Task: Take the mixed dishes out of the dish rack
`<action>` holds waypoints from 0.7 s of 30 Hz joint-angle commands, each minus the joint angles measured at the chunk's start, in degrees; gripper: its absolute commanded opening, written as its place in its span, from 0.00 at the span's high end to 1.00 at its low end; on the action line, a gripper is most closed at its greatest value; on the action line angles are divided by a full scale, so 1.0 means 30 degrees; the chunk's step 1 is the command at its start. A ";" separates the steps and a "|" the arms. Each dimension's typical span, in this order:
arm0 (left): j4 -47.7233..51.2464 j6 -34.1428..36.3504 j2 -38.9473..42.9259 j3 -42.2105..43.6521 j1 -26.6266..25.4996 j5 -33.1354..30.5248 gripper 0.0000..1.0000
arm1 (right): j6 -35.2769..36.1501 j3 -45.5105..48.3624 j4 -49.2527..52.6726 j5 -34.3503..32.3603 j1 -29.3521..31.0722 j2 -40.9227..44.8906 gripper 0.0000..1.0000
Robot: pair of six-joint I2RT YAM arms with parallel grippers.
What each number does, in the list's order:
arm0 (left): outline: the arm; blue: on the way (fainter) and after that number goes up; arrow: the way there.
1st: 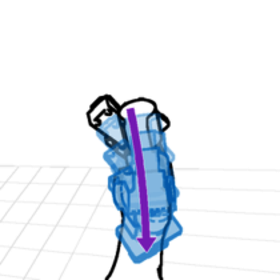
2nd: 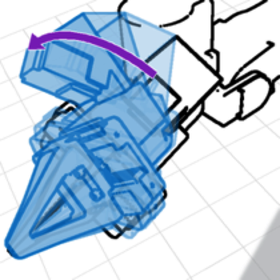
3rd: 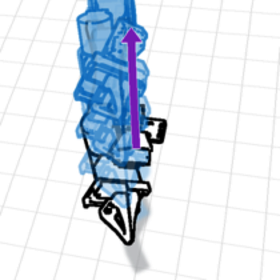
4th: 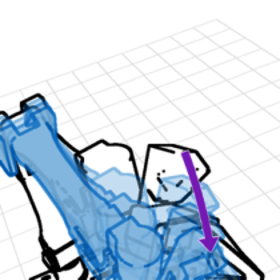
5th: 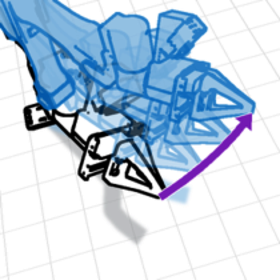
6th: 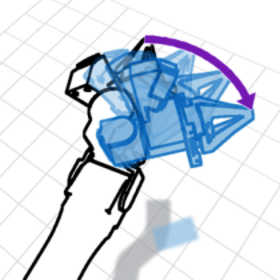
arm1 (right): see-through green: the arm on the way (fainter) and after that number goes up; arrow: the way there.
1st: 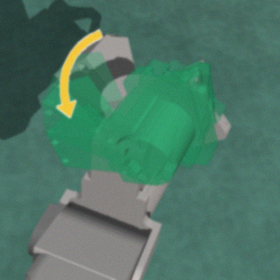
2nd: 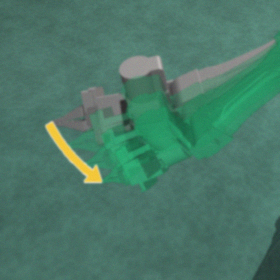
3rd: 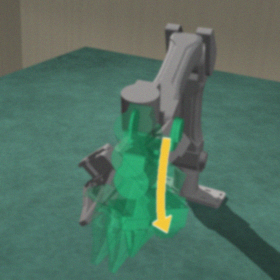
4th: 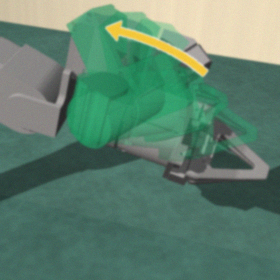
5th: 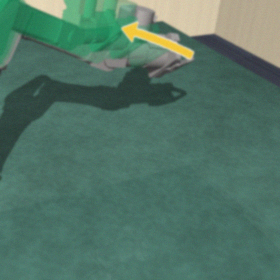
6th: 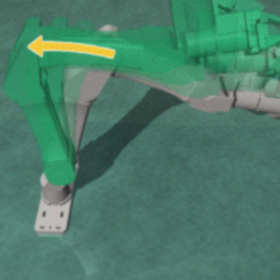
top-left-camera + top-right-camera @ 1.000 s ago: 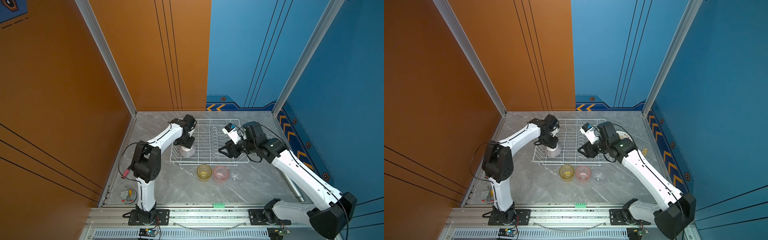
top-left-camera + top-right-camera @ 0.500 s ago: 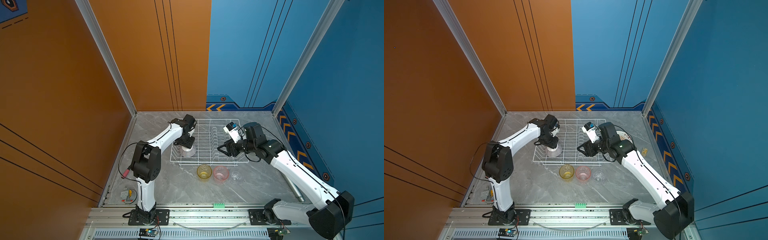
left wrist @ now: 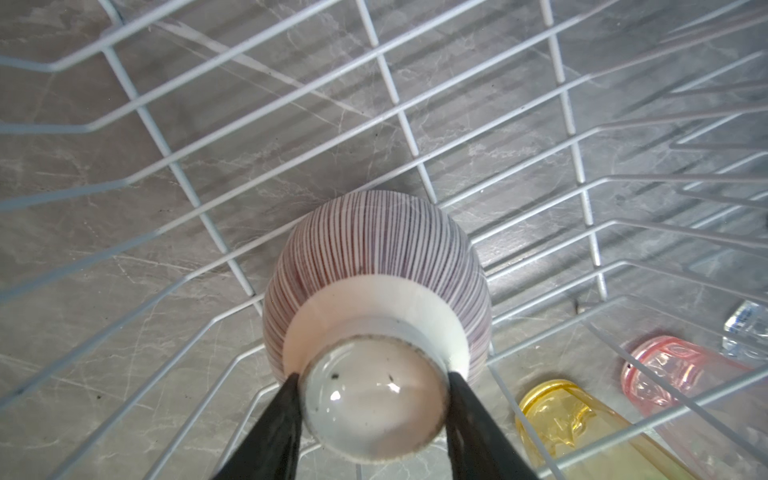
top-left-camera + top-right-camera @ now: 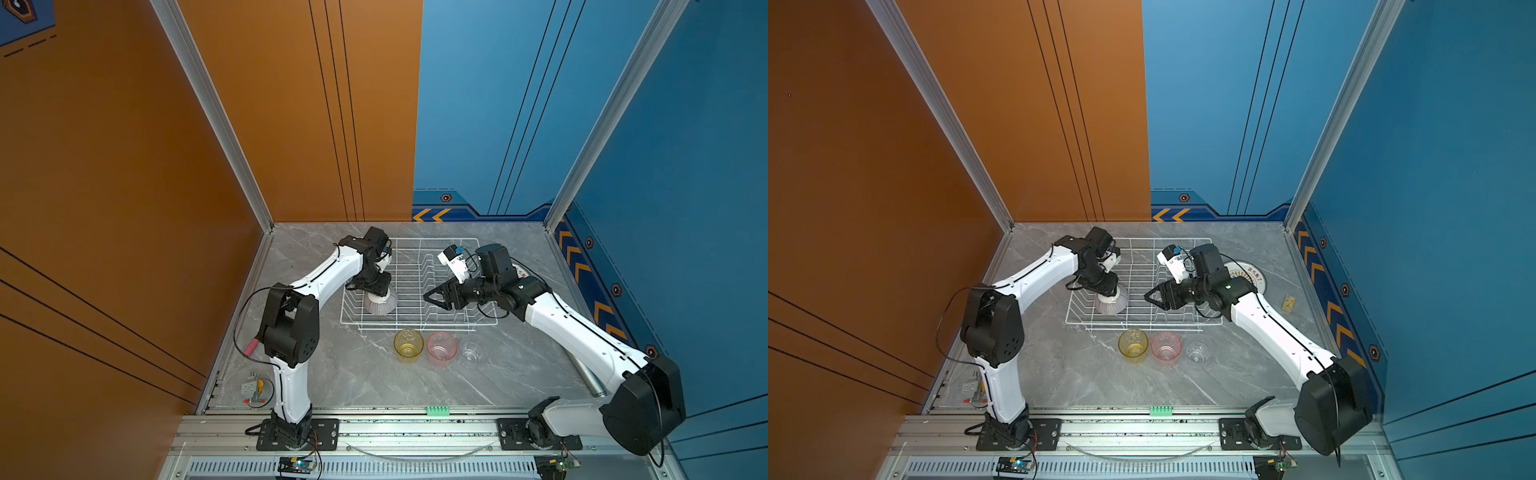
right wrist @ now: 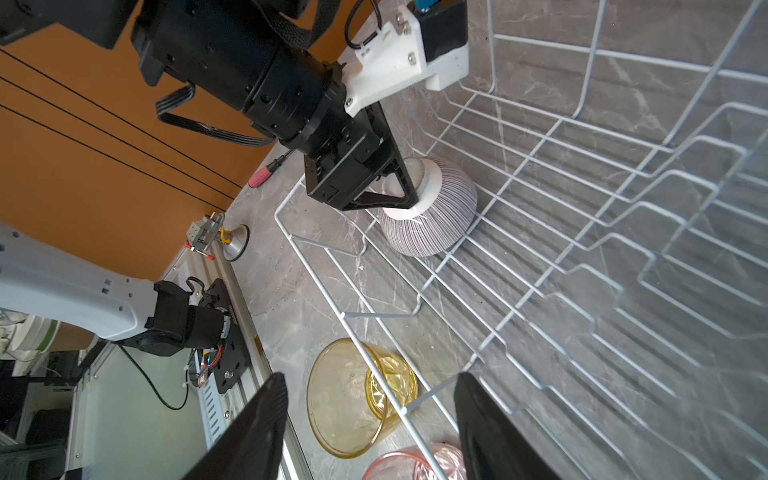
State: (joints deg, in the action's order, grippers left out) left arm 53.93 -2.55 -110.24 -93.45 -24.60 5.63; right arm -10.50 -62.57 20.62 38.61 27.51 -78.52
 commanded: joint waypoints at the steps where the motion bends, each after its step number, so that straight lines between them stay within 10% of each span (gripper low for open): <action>1: -0.0281 0.0148 0.1175 0.0000 0.0254 0.1021 0.54 | -0.0748 0.0318 -0.1082 0.1427 -0.0174 -0.0602 0.38; 21: -0.2022 -0.0146 0.2487 0.1014 0.1018 0.3993 0.54 | -0.3412 0.1372 -0.4579 0.4025 -0.0523 -0.3174 0.42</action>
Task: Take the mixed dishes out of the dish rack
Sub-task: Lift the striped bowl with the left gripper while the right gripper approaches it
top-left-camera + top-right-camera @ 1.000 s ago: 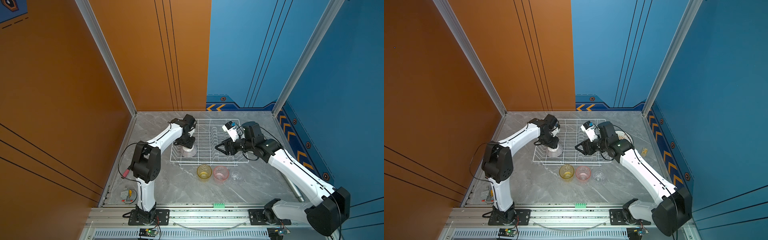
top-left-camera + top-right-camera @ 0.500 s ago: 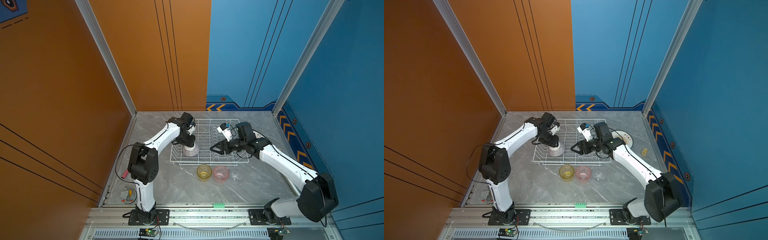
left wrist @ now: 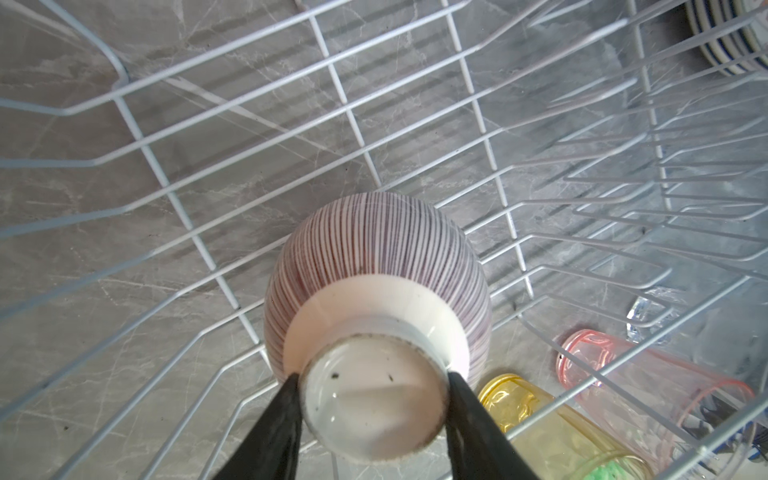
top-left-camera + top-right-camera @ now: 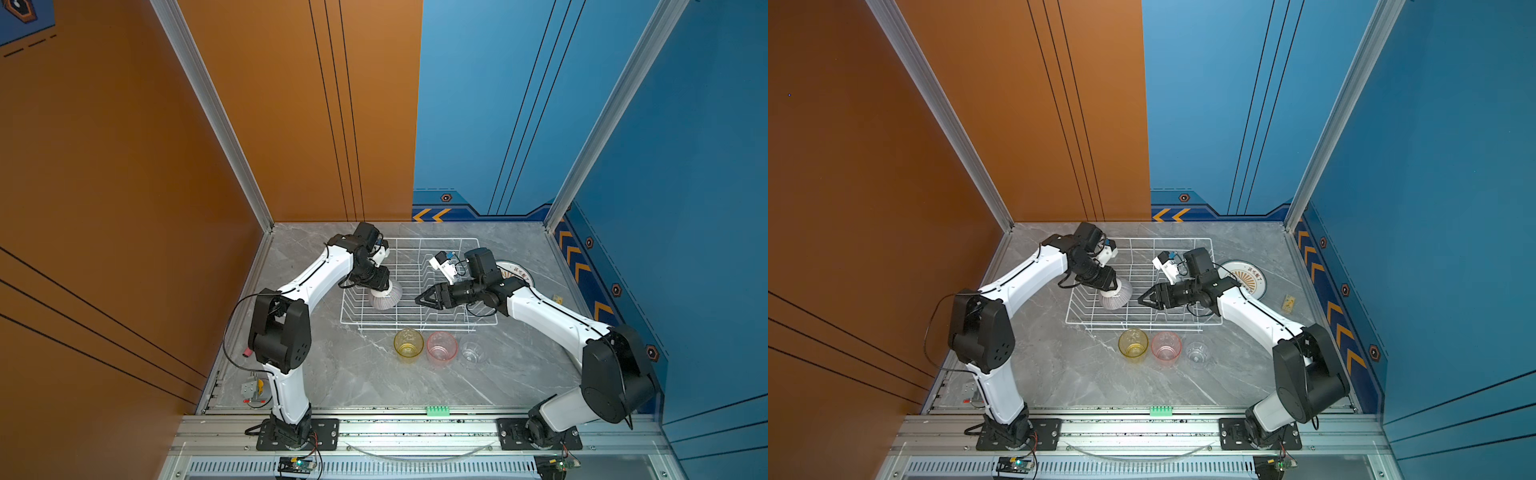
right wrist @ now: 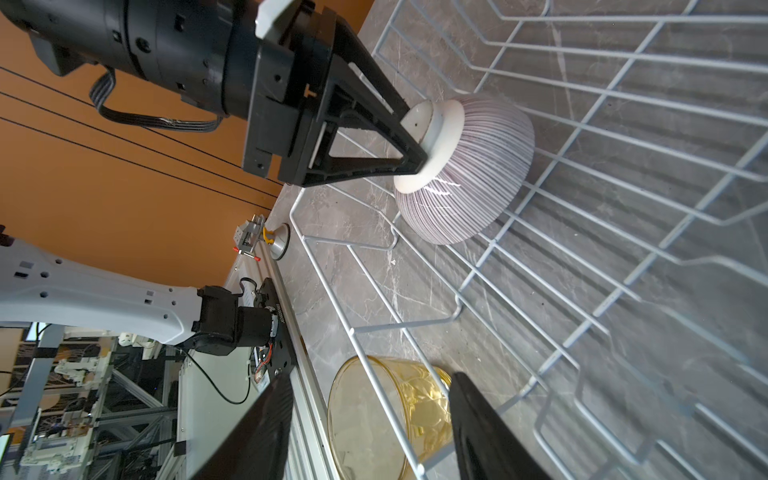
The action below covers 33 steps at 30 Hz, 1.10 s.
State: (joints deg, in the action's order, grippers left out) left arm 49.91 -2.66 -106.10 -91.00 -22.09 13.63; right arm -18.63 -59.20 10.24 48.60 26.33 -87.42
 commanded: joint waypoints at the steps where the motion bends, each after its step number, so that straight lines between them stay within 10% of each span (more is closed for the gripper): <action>1: -0.0849 -0.0181 0.1218 0.0289 0.0217 0.1597 0.54 | -0.0782 0.0303 -0.1261 0.0755 -0.0122 -0.0267 0.42; 33: -0.4889 -0.1995 0.3559 0.1634 0.0741 0.8592 0.55 | -0.5705 0.2813 -0.9866 0.2023 -0.0974 -0.0800 0.47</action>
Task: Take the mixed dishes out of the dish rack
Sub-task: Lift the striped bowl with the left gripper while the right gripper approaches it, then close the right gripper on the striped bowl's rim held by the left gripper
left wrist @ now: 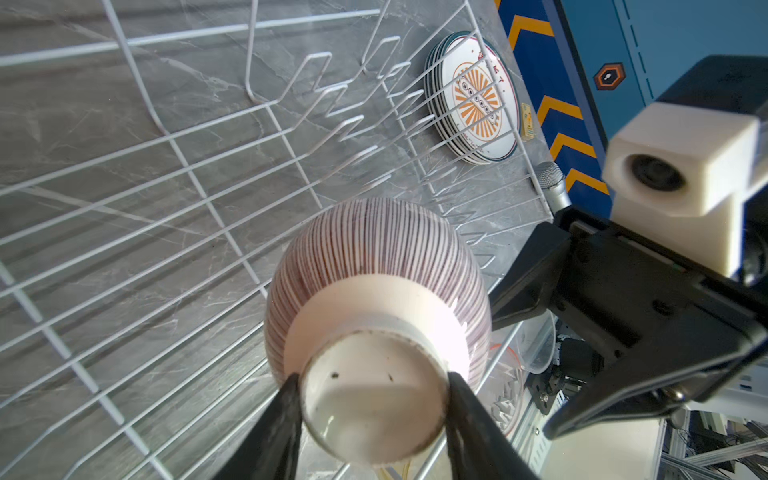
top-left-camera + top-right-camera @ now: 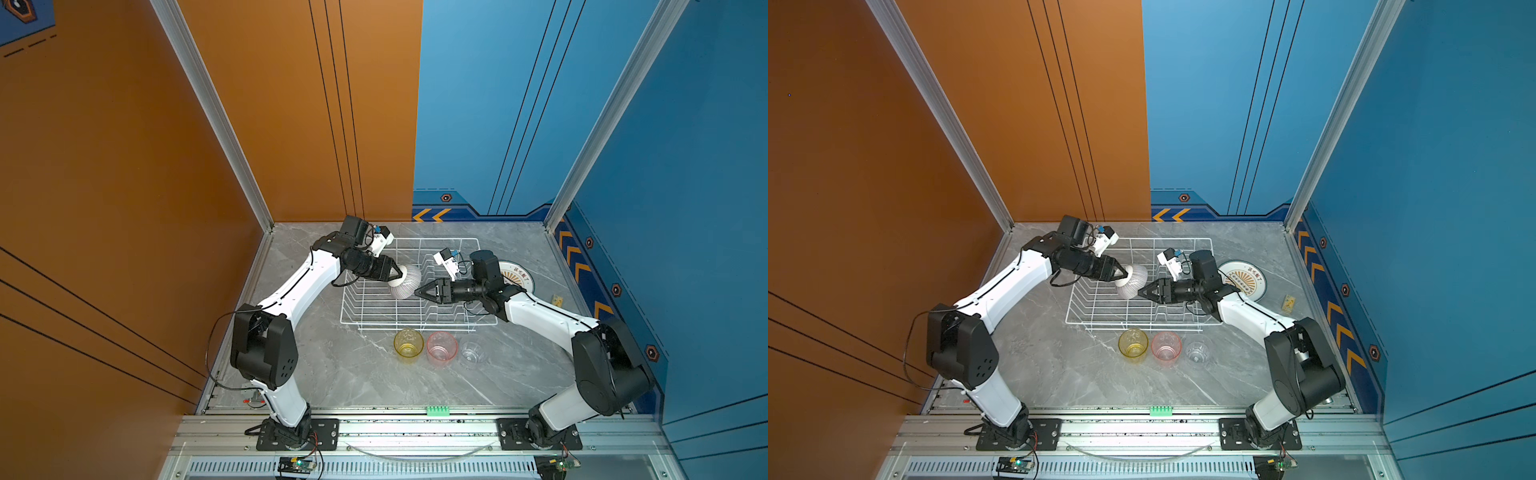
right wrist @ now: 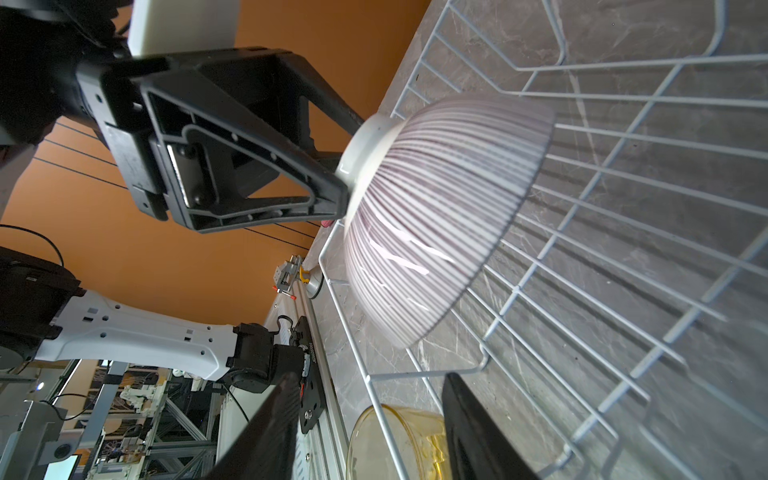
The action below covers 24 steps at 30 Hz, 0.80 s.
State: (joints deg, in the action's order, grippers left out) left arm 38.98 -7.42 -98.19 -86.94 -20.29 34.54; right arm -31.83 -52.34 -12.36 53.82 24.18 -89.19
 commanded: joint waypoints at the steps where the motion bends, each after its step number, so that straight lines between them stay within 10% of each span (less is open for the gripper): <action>1: -0.1375 -0.0476 0.0956 0.0319 0.0144 0.1739 0.55 | -0.1824 0.0713 -0.3247 0.0309 -0.0318 -0.0227 0.47; 24: -0.4430 -0.2169 0.1303 0.1209 0.0254 0.3441 0.55 | -1.0643 0.1772 -1.6691 0.1424 -0.0475 -0.2665 0.61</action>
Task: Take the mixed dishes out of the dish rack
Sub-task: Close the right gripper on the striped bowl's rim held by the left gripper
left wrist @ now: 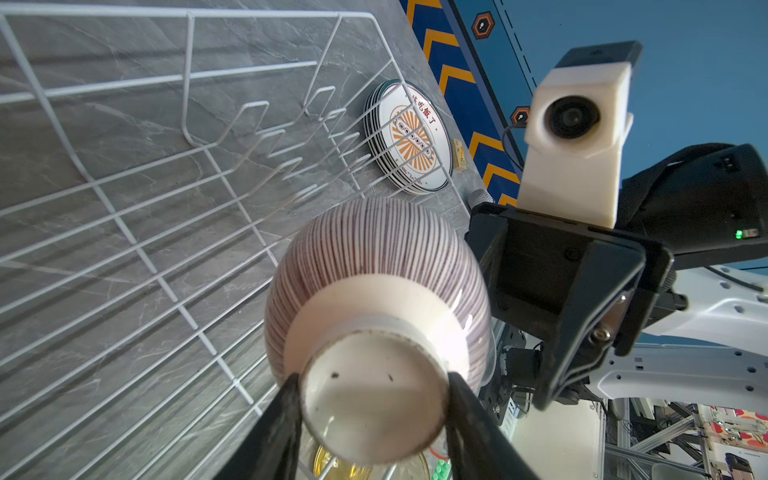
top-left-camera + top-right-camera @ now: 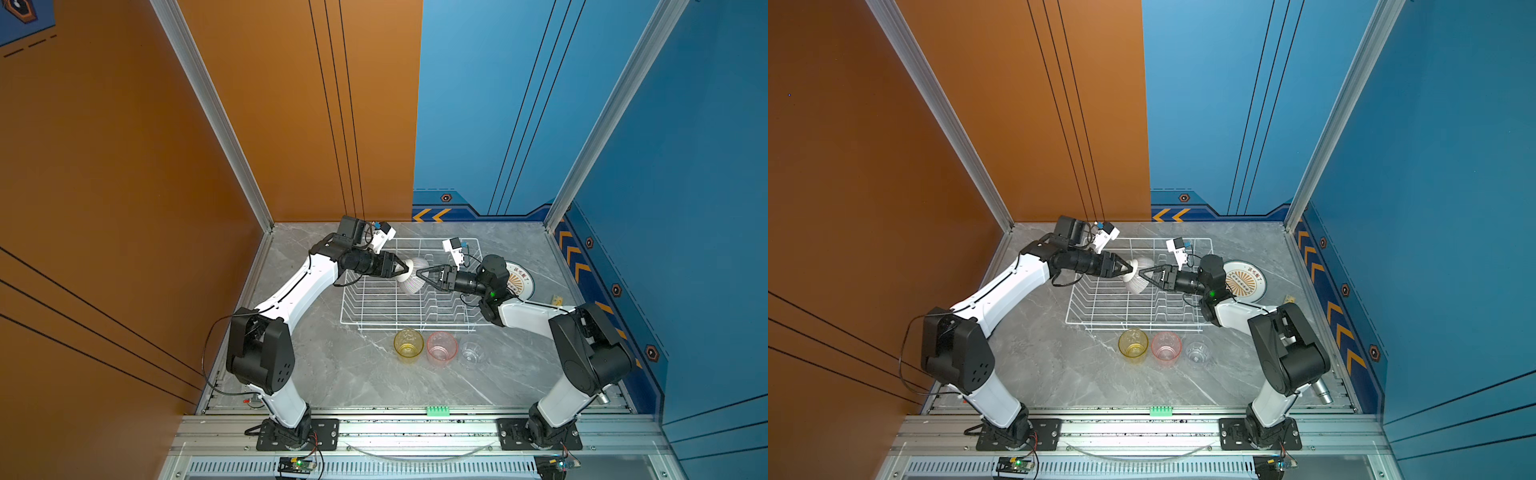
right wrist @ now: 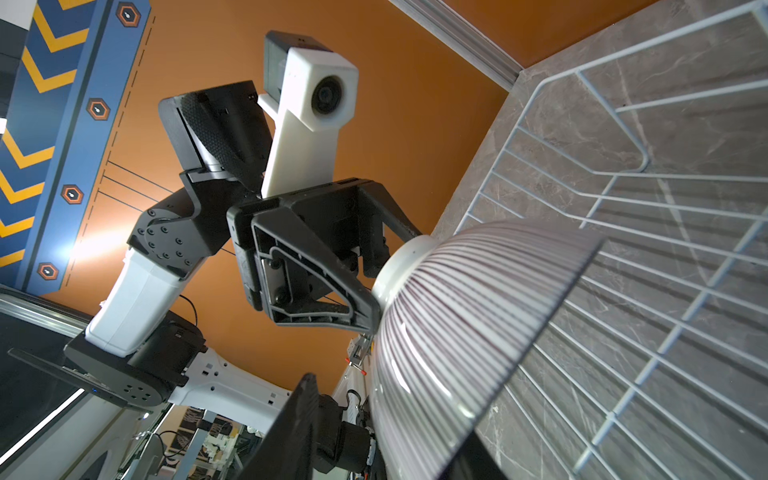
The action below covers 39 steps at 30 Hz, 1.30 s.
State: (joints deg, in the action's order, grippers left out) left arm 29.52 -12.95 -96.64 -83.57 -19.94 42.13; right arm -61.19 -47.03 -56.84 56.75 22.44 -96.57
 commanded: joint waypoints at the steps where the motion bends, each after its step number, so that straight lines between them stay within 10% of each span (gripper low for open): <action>1: -0.1323 -0.0367 0.0805 0.0083 0.0124 0.0927 0.55 | -0.0880 -0.0026 -0.1872 0.0424 0.0102 -0.0231 0.63; 19: -0.1427 -0.0429 0.0856 0.0043 0.0139 0.1246 0.55 | -0.5810 -0.1367 -0.8139 0.1060 0.0285 -0.2367 1.00; 27: -0.1435 -0.0459 0.0983 0.0127 0.0144 0.1253 0.53 | -0.5657 -0.1552 -0.8129 0.1382 0.0476 -0.1985 1.00; 39: -0.1504 -0.0371 0.1903 0.0727 0.0257 -0.0283 0.09 | -0.5411 -0.1757 -0.8139 0.1862 0.0538 -0.1312 1.00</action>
State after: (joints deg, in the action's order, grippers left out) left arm 25.91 -14.63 -93.32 -82.54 -19.18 43.18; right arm -77.43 -50.24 -78.06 61.45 23.70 -103.33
